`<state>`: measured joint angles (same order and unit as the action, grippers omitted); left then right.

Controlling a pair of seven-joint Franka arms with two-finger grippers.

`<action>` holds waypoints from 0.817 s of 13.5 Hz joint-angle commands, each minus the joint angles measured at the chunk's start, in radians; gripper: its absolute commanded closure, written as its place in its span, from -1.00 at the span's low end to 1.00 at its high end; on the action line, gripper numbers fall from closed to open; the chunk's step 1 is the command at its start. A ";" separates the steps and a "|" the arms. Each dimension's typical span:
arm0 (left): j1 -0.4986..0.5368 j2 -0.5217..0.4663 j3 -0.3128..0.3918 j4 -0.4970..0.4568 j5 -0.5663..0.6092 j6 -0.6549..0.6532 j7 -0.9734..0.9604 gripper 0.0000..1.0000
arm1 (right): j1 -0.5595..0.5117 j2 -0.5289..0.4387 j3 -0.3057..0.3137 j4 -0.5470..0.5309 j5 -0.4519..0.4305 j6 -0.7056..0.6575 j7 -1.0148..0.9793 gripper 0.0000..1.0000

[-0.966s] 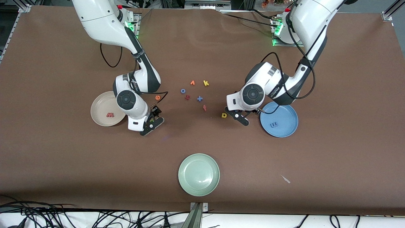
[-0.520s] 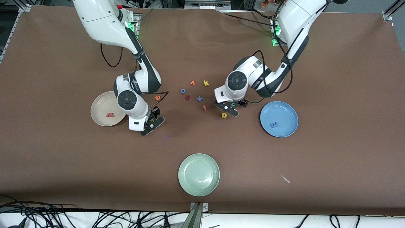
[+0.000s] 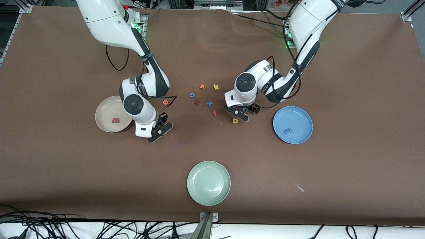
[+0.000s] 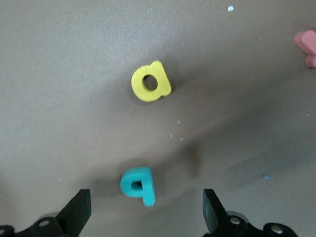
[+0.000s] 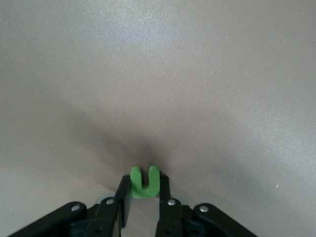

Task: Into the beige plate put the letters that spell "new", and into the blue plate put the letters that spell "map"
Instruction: 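Grasp the green u with the right gripper while the left gripper grasps the teal letter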

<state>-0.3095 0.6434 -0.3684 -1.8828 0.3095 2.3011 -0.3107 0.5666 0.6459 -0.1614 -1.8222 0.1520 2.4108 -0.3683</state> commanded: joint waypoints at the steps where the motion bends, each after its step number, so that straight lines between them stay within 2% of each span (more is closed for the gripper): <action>1: 0.006 0.004 -0.001 0.001 0.113 0.021 -0.024 -0.77 | -0.010 -0.035 -0.007 0.017 0.027 -0.071 -0.014 1.00; 3: 0.004 0.004 -0.001 -0.002 0.120 0.020 -0.024 -0.27 | -0.021 -0.084 -0.055 0.014 0.027 -0.171 -0.018 1.00; 5: 0.006 0.004 -0.003 -0.002 0.120 0.018 -0.025 0.32 | -0.022 -0.118 -0.108 0.006 0.027 -0.264 -0.018 1.00; 7: 0.009 -0.002 -0.003 -0.004 0.118 0.006 -0.025 0.52 | -0.021 -0.155 -0.167 -0.041 0.027 -0.312 -0.023 1.00; 8: 0.009 -0.004 -0.003 -0.004 0.118 0.006 -0.025 0.60 | -0.021 -0.184 -0.173 -0.099 0.026 -0.299 -0.024 1.00; 11: 0.015 -0.043 -0.006 0.010 0.118 -0.058 -0.013 0.74 | -0.021 -0.276 -0.207 -0.266 0.020 -0.173 -0.053 1.00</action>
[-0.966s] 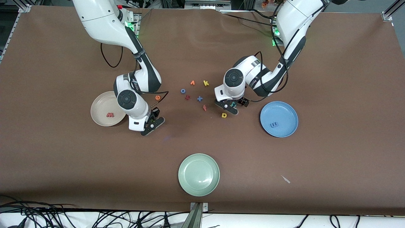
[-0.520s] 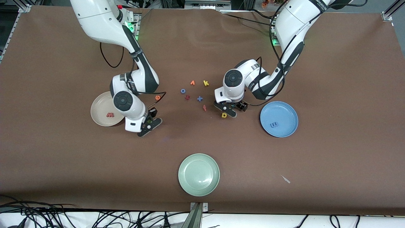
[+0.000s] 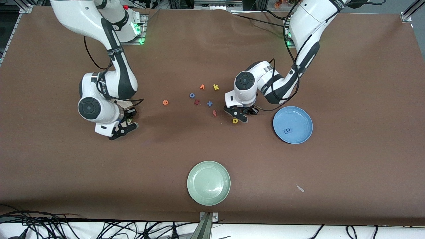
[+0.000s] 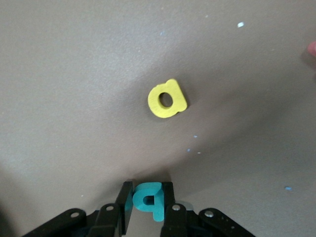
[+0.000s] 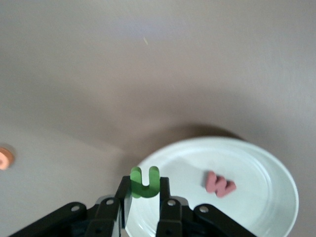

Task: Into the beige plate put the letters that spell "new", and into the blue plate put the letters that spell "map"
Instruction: 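Drop the u on the white plate while the left gripper drops the teal letter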

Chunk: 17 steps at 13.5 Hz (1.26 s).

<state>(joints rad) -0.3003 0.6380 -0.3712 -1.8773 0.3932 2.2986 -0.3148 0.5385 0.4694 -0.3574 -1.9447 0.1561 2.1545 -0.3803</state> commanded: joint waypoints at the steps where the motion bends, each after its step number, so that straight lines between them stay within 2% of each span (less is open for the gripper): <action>1: 0.015 -0.069 -0.003 0.007 0.035 -0.080 -0.007 0.74 | 0.008 -0.122 -0.021 -0.202 0.016 0.147 -0.092 1.00; 3: 0.050 -0.130 -0.003 0.010 0.035 -0.157 0.049 0.74 | 0.008 -0.133 -0.058 -0.247 0.017 0.212 -0.185 0.95; 4: 0.075 -0.150 -0.003 0.017 0.033 -0.183 0.106 0.74 | 0.006 -0.130 -0.064 -0.249 0.020 0.212 -0.195 0.80; 5: 0.105 -0.159 -0.003 0.023 0.024 -0.209 0.165 0.74 | 0.006 -0.130 -0.064 -0.241 0.022 0.197 -0.174 -0.25; 6: 0.137 -0.169 -0.003 0.021 0.023 -0.217 0.208 0.74 | 0.008 -0.135 -0.063 -0.238 0.022 0.170 -0.148 -0.99; 7: 0.170 -0.170 -0.005 0.017 0.023 -0.222 0.251 0.73 | 0.009 -0.146 -0.057 -0.228 0.022 0.144 -0.103 -1.00; 8: 0.203 -0.167 -0.003 0.011 0.020 -0.235 0.294 0.51 | 0.014 -0.155 -0.051 -0.217 0.022 0.119 -0.047 -1.00; 10: 0.257 -0.166 -0.005 -0.014 0.015 -0.246 0.319 -0.42 | 0.032 -0.156 -0.032 -0.209 0.022 0.108 0.109 -1.00; 11: 0.262 -0.164 -0.005 -0.014 0.015 -0.248 0.321 -0.99 | 0.034 -0.156 -0.008 -0.209 0.022 0.114 0.188 -1.00; 13: 0.248 -0.166 -0.020 0.001 -0.002 -0.248 0.310 -1.00 | 0.034 -0.156 0.055 -0.209 0.022 0.131 0.347 -1.00; 17: 0.210 -0.135 -0.046 0.078 -0.146 -0.240 0.287 -1.00 | 0.037 -0.146 0.181 -0.217 0.022 0.228 0.654 -1.00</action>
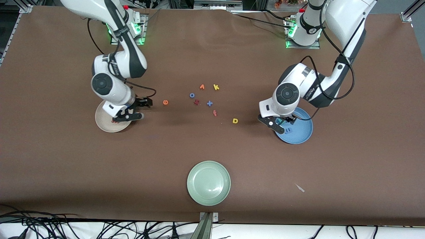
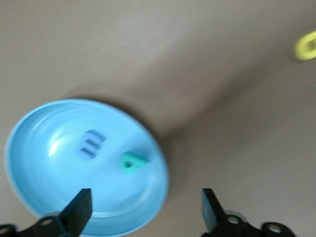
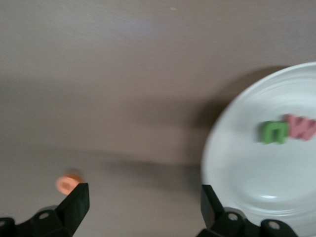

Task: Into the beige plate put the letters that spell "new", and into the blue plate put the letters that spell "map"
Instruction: 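Drop the u on the white plate while the left gripper drops the teal letter, then reach the right gripper to the orange e while the left gripper reaches the yellow a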

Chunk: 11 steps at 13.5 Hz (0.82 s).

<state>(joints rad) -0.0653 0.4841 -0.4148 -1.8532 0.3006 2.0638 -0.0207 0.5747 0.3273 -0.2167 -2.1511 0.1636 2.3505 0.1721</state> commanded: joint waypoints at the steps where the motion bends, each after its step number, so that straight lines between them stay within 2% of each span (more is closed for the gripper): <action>1: -0.039 0.037 -0.002 0.089 -0.073 -0.002 -0.008 -1.00 | 0.007 0.002 0.052 -0.013 0.014 0.059 0.160 -1.00; 4: -0.106 0.109 -0.002 0.204 -0.135 -0.002 -0.195 -1.00 | 0.078 0.041 0.062 -0.059 0.014 0.191 0.308 -1.00; 7: -0.186 0.227 0.007 0.330 -0.123 0.005 -0.338 -1.00 | 0.105 0.078 0.065 -0.061 0.013 0.217 0.331 -1.00; 9: -0.208 0.255 0.024 0.348 -0.124 0.030 -0.398 -1.00 | 0.111 0.085 0.063 -0.061 0.013 0.219 0.326 -1.00; 10: -0.206 0.263 0.024 0.342 -0.123 0.092 -0.415 -1.00 | 0.111 0.085 0.065 -0.064 0.013 0.219 0.326 -0.98; 11: -0.206 0.274 0.025 0.327 -0.121 0.125 -0.419 -1.00 | 0.114 0.085 0.065 -0.069 0.013 0.220 0.326 -0.88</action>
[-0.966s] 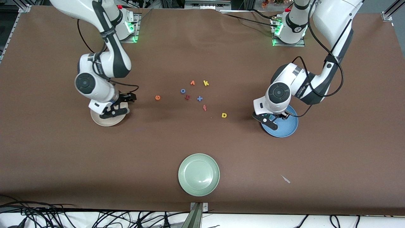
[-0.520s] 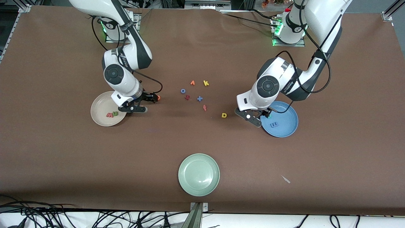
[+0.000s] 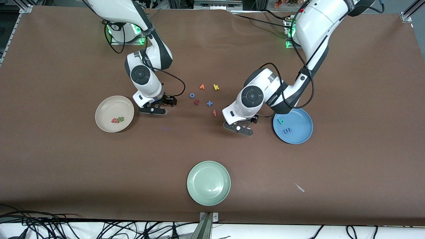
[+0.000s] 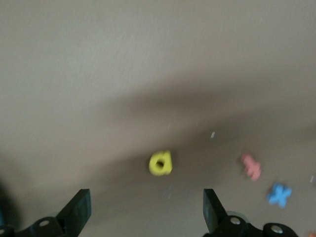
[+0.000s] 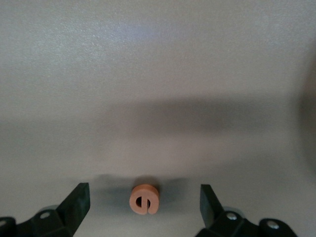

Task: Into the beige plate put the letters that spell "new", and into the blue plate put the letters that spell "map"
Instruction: 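Reach the right gripper to the orange e while the left gripper reaches the yellow a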

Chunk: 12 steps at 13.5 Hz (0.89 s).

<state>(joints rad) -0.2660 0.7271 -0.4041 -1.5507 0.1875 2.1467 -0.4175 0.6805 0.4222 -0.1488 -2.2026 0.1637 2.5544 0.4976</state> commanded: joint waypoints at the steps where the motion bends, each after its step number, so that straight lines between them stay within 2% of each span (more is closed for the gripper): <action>1: -0.009 0.041 0.016 0.017 -0.007 0.048 -0.026 -1.00 | 0.008 -0.010 -0.003 -0.020 0.013 0.017 -0.002 -0.79; 7: -0.044 0.081 0.024 0.004 0.032 0.051 -0.090 -0.97 | 0.011 -0.008 0.000 -0.031 0.011 0.017 -0.010 -0.31; 10: -0.056 0.087 0.027 -0.014 0.117 0.051 -0.109 -0.78 | 0.010 -0.003 0.018 -0.029 0.011 0.018 -0.010 -0.16; 12: -0.058 0.092 0.027 -0.016 0.125 0.051 -0.118 -0.53 | 0.010 -0.002 0.018 -0.029 0.008 0.018 -0.013 -0.09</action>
<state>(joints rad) -0.3105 0.8193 -0.3896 -1.5635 0.2828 2.1918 -0.5106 0.6842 0.4260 -0.1324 -2.2169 0.1636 2.5544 0.4959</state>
